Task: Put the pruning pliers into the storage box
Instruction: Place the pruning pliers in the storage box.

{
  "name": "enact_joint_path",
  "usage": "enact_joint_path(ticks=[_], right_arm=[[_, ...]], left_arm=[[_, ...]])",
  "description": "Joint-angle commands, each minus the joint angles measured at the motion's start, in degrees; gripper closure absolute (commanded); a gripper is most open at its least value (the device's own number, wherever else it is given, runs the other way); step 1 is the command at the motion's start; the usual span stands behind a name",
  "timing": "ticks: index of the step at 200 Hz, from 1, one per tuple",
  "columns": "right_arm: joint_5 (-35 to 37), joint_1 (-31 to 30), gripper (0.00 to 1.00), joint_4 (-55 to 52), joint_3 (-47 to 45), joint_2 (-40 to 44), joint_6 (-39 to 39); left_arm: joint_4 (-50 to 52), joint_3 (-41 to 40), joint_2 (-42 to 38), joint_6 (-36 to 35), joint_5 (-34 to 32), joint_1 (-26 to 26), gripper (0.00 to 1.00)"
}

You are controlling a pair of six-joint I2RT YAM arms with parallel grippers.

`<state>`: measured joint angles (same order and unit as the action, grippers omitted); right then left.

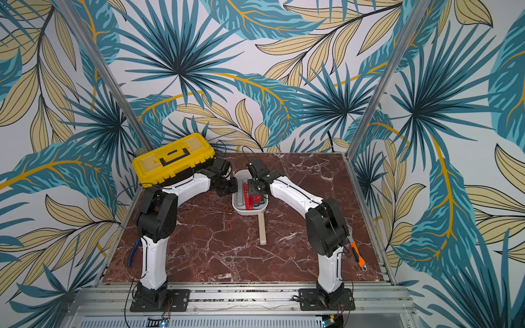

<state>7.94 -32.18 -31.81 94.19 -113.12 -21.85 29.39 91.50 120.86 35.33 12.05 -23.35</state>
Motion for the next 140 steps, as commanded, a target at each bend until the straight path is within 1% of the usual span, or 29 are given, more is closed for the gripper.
enact_joint_path(ticks=[1,37,86,140], right_arm=[[-1.6,0.7,0.70,-2.3,3.6,-3.3,2.1],[-3.4,1.8,0.69,0.7,3.7,-6.4,1.3],[-5.6,2.1,0.70,-2.1,8.6,-10.0,0.5],[-4.5,2.0,0.70,-2.1,3.3,-7.4,-0.1]], left_arm=[[-2.1,3.0,-4.4,0.0,3.0,-0.3,1.00],[-2.1,2.9,-4.4,0.3,2.9,-0.4,1.00],[-1.8,3.4,-4.4,0.0,2.7,-0.5,1.00],[-2.3,3.4,-4.1,0.2,2.9,-0.5,1.00]])
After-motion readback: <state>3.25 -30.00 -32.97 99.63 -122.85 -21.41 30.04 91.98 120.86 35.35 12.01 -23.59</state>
